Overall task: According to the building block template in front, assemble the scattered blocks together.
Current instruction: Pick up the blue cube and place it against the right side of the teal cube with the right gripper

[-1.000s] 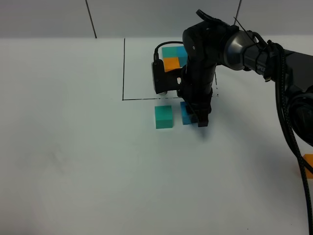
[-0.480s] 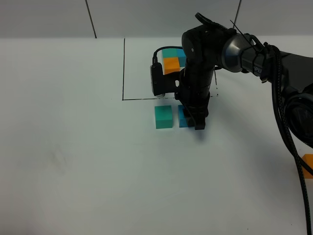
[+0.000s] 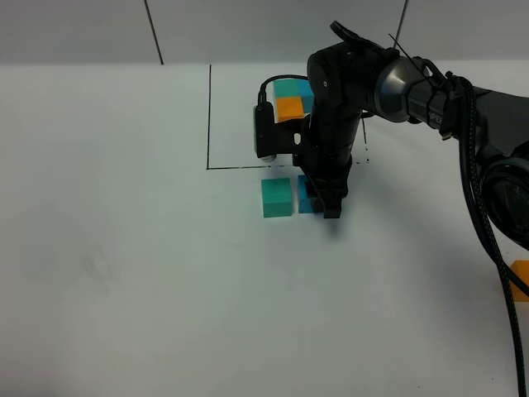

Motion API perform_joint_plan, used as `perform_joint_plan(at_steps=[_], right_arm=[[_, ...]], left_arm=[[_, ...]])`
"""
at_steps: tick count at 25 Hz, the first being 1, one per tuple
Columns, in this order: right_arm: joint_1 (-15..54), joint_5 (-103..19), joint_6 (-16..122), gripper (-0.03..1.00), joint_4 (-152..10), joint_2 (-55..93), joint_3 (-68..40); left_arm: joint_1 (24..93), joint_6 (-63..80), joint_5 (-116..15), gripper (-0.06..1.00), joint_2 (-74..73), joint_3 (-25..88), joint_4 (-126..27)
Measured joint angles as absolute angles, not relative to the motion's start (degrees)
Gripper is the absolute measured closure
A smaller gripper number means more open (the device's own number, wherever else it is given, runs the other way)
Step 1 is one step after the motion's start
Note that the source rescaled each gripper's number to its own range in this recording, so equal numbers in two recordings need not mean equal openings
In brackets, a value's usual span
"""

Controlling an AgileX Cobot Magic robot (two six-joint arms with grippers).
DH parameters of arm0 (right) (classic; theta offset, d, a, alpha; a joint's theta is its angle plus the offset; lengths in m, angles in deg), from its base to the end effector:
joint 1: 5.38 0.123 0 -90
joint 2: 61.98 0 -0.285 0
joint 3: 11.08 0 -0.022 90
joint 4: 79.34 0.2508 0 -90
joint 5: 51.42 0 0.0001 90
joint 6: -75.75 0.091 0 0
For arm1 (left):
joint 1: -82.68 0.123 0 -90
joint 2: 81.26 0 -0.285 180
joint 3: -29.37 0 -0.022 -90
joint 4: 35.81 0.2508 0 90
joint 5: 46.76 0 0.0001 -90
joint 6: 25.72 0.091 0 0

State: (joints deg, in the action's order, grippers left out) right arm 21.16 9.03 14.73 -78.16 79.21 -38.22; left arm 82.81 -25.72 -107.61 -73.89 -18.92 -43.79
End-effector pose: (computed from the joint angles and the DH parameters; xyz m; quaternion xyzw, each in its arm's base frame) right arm 0.4186 0.2109 0.1289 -0.6877 0.7243 -0.0054 0.0485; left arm -0.0070 -0.0111 0.2791 0.0022 0.8483 -0.0689 0.5249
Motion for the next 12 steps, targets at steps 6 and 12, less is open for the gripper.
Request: perform_joint_plan(at_steps=[6,12], right_arm=[[21.2,9.0,14.8,0.95,-77.2,79.2,-38.2],[21.2,9.0,14.9,0.95,-76.4,79.2,-38.2]], left_arm=[[82.8,-25.7,-107.6,0.41,-73.9,-18.9,-43.8],[82.8,-25.7,-107.6,0.41,-73.9,-18.9,-43.8]])
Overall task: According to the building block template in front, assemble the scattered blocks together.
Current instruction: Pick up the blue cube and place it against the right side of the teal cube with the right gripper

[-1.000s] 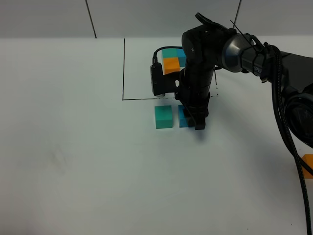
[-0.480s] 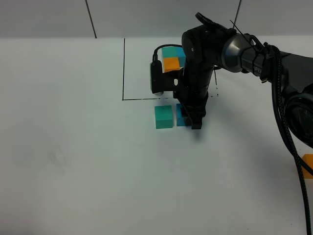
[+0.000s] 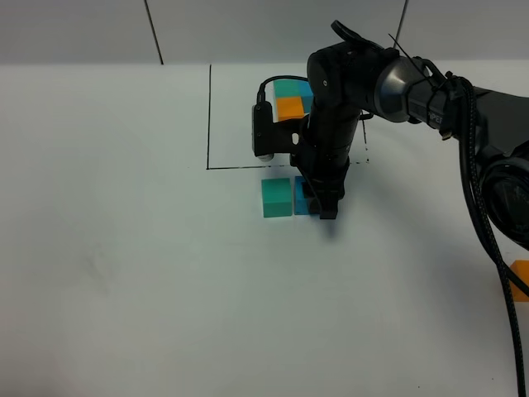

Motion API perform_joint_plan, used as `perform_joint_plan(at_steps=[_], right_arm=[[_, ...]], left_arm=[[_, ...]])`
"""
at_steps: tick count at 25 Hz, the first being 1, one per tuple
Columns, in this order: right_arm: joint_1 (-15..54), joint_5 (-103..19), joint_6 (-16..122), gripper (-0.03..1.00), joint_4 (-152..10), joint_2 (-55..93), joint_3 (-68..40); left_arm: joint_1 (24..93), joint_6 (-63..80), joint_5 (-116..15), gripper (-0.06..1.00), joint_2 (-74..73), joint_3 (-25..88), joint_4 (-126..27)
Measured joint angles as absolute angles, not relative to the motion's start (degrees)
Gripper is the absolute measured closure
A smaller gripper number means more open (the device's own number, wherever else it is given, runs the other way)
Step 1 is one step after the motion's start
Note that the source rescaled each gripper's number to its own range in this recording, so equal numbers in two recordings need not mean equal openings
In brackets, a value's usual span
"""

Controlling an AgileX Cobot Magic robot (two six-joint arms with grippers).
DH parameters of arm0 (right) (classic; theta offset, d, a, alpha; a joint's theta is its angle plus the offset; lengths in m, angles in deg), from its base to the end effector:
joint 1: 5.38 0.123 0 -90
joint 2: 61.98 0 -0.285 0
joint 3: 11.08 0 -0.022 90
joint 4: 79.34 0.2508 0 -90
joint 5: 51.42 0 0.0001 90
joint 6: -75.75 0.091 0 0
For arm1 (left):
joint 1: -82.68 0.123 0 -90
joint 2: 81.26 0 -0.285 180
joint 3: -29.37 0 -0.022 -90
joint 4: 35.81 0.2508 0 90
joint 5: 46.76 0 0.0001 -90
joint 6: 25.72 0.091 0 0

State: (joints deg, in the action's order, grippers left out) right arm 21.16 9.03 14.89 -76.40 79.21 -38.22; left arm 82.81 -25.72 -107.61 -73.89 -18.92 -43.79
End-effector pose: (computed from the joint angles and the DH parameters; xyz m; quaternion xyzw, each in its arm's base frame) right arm 0.4175 0.2131 0.1290 -0.6815 0.7299 0.0077 0.0526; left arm -0.0070 -0.0111 0.2791 0.0022 0.8483 -0.0689 0.5249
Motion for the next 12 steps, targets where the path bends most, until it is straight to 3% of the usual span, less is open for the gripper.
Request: perform_joint_plan(at_steps=[12], right_arm=[[21.2,9.0,14.9,0.95,-75.9,79.2,-38.2]], left_arm=[[82.8,-25.7,-107.6,0.41,-73.9,-18.9,-43.8]])
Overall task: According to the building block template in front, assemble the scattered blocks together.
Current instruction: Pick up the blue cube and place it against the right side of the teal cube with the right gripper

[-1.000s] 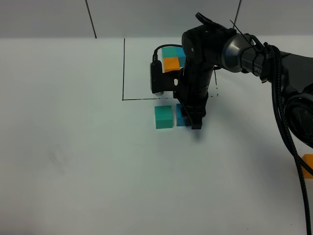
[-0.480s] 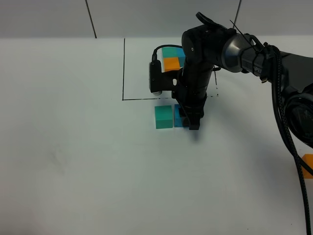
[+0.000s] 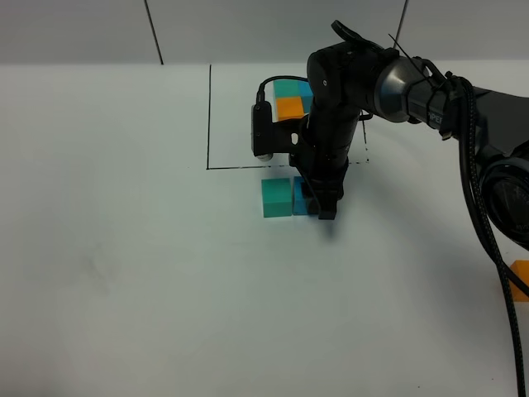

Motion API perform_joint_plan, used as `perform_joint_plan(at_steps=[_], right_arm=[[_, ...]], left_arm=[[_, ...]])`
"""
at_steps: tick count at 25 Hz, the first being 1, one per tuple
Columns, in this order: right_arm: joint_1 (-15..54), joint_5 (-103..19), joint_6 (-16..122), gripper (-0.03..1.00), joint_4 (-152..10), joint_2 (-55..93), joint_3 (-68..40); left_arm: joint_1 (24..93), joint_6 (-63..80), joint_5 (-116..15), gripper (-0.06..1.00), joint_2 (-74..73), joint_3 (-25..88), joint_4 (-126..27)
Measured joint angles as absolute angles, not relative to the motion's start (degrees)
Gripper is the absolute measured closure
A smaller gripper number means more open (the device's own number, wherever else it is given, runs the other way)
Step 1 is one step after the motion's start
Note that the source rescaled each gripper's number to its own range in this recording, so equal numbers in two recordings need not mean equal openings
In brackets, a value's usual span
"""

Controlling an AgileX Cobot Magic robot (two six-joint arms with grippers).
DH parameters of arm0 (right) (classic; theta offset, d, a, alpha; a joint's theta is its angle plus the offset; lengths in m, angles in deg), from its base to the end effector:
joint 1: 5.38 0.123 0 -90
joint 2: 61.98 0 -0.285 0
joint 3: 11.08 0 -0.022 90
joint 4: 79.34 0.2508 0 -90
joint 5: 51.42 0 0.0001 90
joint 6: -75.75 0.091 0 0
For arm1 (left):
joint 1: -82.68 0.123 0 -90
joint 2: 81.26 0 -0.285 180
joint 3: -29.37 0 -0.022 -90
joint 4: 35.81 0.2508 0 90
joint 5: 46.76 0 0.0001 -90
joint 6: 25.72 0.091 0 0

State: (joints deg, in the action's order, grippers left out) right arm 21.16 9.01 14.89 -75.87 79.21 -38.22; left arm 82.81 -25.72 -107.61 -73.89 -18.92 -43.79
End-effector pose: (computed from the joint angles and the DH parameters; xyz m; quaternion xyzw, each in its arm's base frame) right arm 0.4172 0.2138 0.1290 -0.6799 0.7312 0.0116 0.0540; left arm -0.0070 -0.0111 0.2791 0.0022 0.8483 -0.0689 0.5249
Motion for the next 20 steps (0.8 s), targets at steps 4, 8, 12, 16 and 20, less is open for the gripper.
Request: perform_joint_plan(at_steps=[4,8,12,16,20], right_arm=[[21.2,9.0,14.9,0.95,-75.3,79.2,-38.2],[21.2,9.0,14.9,0.95,-75.1,79.2,-38.2],[21.2,9.0,14.9,0.95,-75.0,79.2,-38.2],[21.2,9.0,14.9,0.95,-75.1,79.2,-38.2],[21.2,9.0,14.9,0.95,-75.6,79.2,-38.2]], left_arm=[[82.8,-25.7,-107.6,0.41,-73.9,-18.9,-43.8],[82.8,-25.7,-107.6,0.41,-73.9,-18.9,-43.8],[82.8,-25.7,-107.6,0.41,-73.9,-18.9,-43.8],[82.8,-25.7,-107.6,0.41,-73.9,-18.9,-43.8],[82.8,-25.7,-107.6,0.41,-73.9,-18.9,-43.8]])
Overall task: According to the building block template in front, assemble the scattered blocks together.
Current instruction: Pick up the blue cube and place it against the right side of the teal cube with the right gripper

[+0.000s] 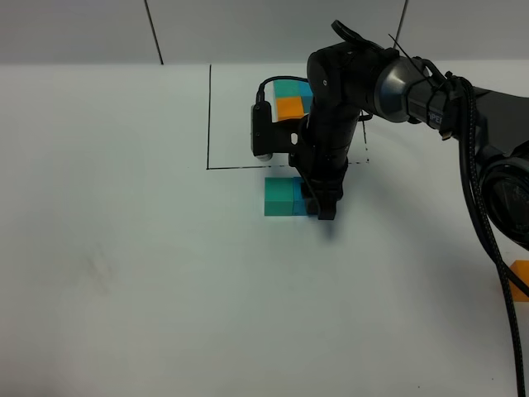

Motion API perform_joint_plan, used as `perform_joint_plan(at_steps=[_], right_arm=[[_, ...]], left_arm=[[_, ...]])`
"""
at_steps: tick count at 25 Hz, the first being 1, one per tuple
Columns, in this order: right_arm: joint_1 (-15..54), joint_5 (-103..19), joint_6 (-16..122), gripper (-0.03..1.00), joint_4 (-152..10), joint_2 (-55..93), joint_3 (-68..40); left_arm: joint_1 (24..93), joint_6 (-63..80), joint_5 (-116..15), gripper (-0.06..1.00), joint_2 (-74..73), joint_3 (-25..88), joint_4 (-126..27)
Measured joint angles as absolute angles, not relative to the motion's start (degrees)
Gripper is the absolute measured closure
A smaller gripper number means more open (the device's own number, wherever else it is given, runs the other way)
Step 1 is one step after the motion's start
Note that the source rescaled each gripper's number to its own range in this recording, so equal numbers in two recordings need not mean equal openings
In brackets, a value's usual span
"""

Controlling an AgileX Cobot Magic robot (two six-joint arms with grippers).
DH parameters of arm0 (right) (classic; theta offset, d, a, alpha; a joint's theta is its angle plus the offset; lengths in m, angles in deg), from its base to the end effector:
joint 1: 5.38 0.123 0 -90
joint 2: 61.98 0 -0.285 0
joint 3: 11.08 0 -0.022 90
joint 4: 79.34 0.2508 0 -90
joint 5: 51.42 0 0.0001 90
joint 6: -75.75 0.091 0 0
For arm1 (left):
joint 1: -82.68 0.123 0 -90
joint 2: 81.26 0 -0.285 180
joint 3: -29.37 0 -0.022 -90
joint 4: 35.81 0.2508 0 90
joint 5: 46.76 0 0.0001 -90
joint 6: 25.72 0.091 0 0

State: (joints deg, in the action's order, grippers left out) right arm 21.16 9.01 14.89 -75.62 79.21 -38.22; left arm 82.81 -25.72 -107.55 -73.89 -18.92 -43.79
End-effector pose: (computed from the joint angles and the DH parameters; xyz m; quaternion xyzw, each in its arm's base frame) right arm 0.4171 0.2141 0.1291 -0.6791 0.7319 0.0135 0.0545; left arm -0.0069 -0.0110 0.2792 0.0022 0.8481 -0.0689 0.5254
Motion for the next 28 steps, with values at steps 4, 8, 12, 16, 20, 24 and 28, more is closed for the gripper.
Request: perform_joint_plan(at_steps=[4,8,12,16,20,24,28], right_arm=[[21.2,9.0,14.9,0.95,-75.7,79.2,-38.2],[21.2,9.0,14.9,0.95,-75.8,79.2,-38.2],[21.2,9.0,14.9,0.95,-76.5,79.2,-38.2],[21.2,9.0,14.8,0.95,-76.8,79.2,-38.2],[21.2,9.0,14.8,0.95,-76.8,79.2,-38.2],[21.2,8.4,14.8,0.83,-77.6,79.2,-38.2],[21.2,8.9,15.6,0.46,-79.3,79.2,-38.3]], left_arm=[[82.8,-25.7,-107.6,0.41,-73.9,-18.9,-43.8],[82.8,-25.7,-107.6,0.41,-73.9,-18.9,-43.8],[82.8,-25.7,-107.6,0.41,-73.9,-18.9,-43.8],[82.8,-25.7,-107.6,0.41,-73.9,-18.9,-43.8],[82.8,-25.7,-107.6,0.41,-73.9,-18.9,-43.8],[82.8,-25.7,-107.6,0.41,-73.9,-18.9,-43.8],[82.8,-25.7,-107.6,0.41,-73.9,-18.9,-43.8]])
